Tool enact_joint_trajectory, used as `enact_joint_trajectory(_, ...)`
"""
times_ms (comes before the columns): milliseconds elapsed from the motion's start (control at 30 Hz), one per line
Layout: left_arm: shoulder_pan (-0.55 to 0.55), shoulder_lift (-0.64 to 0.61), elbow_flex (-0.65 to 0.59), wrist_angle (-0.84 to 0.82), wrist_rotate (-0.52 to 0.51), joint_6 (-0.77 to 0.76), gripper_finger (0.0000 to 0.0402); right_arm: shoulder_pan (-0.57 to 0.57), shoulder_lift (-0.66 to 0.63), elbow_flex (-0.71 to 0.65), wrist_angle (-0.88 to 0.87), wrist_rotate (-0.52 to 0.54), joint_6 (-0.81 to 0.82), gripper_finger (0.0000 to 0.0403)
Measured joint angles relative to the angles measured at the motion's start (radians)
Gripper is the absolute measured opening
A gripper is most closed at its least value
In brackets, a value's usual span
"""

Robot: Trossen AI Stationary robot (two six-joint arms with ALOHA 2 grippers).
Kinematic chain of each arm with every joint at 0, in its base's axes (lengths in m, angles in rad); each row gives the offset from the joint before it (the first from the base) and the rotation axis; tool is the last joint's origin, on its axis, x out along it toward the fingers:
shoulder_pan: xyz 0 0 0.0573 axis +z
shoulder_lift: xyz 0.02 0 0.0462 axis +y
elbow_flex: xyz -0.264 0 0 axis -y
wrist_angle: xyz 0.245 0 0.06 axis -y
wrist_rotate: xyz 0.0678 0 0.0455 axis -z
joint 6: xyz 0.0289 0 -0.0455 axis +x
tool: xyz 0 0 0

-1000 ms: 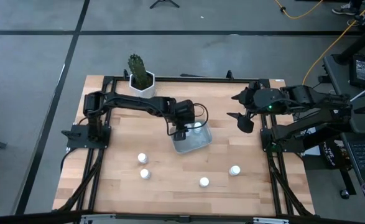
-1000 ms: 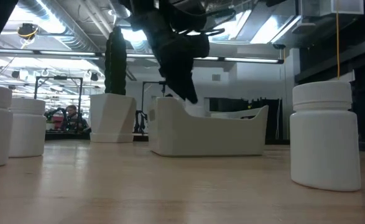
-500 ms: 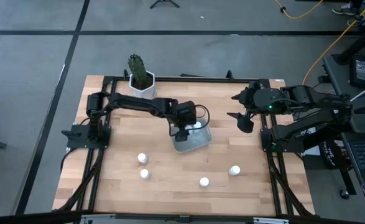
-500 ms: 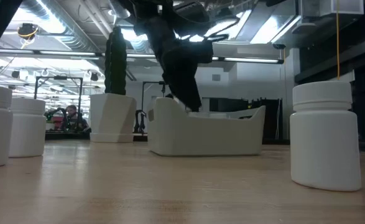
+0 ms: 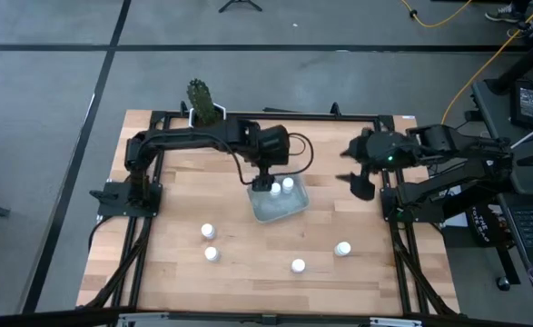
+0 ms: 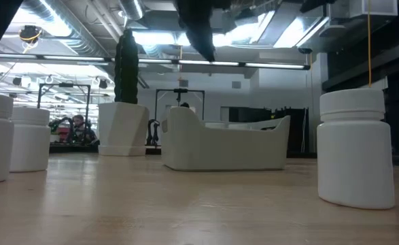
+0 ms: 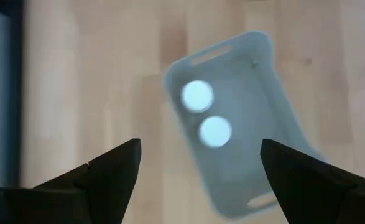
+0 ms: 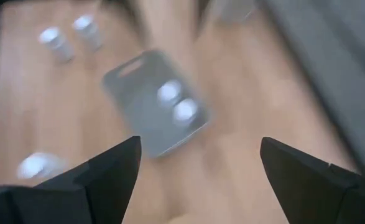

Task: Pick and place pill bottles into a basket
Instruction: Put the white pill bottle into the gray bin

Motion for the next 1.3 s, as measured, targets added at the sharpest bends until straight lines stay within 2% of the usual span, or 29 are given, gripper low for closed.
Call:
enact_joint_trajectory(100, 0.0, -0.007, 0.092, -0.091, -0.056, 0.0, 0.0326, 0.024, 0.032, 0.0, -0.049, -0.121, 0.134, 0.0329)
enact_joint_trajectory(267, -0.008, -0.042, 0.149, -0.136, -0.143, -0.031, 0.0326, 0.144, 0.121, -0.035, -0.175, -0.139, 0.349, 0.0329)
enact_joint_trajectory(400, -0.008, -0.074, 0.151, -0.133, -0.236, -0.047, 0.0326, 0.246, 0.198, -0.14, -0.139, -0.152, 0.538, 0.0329)
enact_joint_trajectory(567, 0.011, -0.081, 0.151, -0.135, -0.317, -0.038, 0.0326, 0.334, 0.287, -0.265, 0.019, -0.216, 0.842, 0.033)
enact_joint_trajectory(667, 0.027, -0.081, 0.151, -0.15, -0.315, -0.016, 0.0326, 0.37, 0.334, -0.291, 0.099, -0.241, 0.978, 0.0334)
enact_joint_trajectory(900, 0.042, -0.081, 0.151, -0.159, -0.263, 0.049, 0.0326, 0.423, 0.415, -0.292, 0.139, -0.24, 1.198, 0.0345)
enact_joint_trajectory(1067, 0.042, -0.081, 0.151, -0.169, -0.231, 0.082, 0.0326, 0.461, 0.481, -0.292, 0.142, -0.241, 1.266, 0.0345)
enact_joint_trajectory(1300, 0.042, -0.081, 0.151, -0.172, -0.212, 0.086, 0.0326, 0.509, 0.575, -0.292, 0.164, -0.241, 1.266, 0.0345)
